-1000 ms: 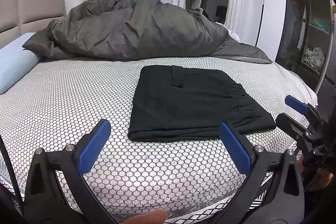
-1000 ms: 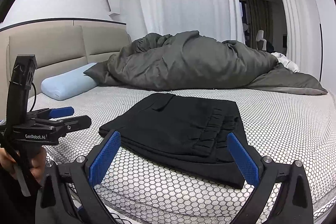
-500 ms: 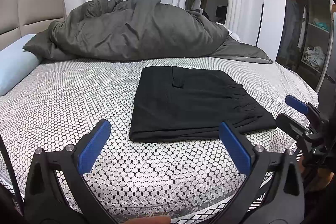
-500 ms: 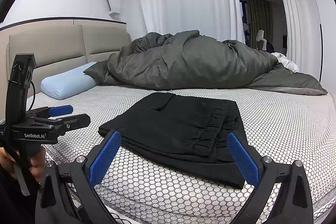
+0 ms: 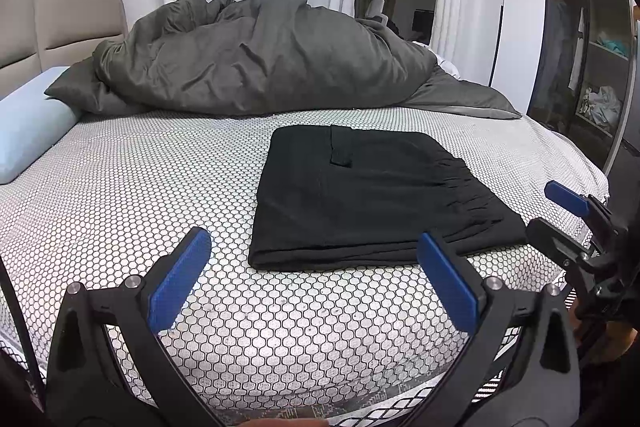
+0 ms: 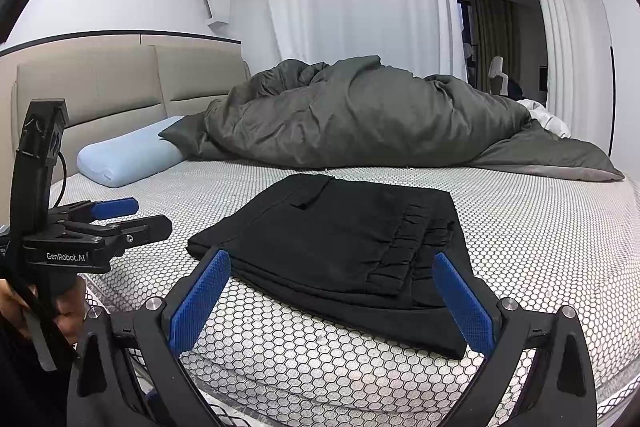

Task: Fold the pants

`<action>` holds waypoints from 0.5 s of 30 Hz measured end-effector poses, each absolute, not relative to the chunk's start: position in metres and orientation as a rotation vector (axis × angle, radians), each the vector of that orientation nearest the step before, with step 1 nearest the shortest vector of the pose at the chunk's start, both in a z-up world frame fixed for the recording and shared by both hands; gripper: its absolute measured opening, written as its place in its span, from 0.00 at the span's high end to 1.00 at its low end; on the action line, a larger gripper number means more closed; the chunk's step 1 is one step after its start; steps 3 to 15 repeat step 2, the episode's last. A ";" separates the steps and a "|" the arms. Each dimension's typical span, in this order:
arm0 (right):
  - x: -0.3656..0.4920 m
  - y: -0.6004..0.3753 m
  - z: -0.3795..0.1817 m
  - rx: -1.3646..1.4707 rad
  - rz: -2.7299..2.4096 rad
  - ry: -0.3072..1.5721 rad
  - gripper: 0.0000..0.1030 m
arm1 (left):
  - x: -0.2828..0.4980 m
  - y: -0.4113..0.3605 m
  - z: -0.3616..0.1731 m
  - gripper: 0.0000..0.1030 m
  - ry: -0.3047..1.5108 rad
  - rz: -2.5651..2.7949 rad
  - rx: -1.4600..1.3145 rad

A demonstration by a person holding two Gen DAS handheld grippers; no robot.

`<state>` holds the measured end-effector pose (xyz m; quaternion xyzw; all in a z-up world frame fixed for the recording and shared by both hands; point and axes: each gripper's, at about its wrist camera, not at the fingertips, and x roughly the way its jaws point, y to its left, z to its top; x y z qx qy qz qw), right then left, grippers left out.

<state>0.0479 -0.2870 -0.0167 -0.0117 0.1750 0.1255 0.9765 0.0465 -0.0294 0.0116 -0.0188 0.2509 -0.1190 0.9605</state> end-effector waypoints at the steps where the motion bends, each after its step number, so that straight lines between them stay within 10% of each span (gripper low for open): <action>1: 0.048 -0.286 -0.017 -0.026 0.253 0.352 0.00 | 0.046 -0.029 0.012 0.00 0.508 -0.241 -0.038; 15: 0.048 -0.286 -0.017 -0.028 0.253 0.352 0.00 | 0.046 -0.029 0.012 0.00 0.508 -0.241 -0.038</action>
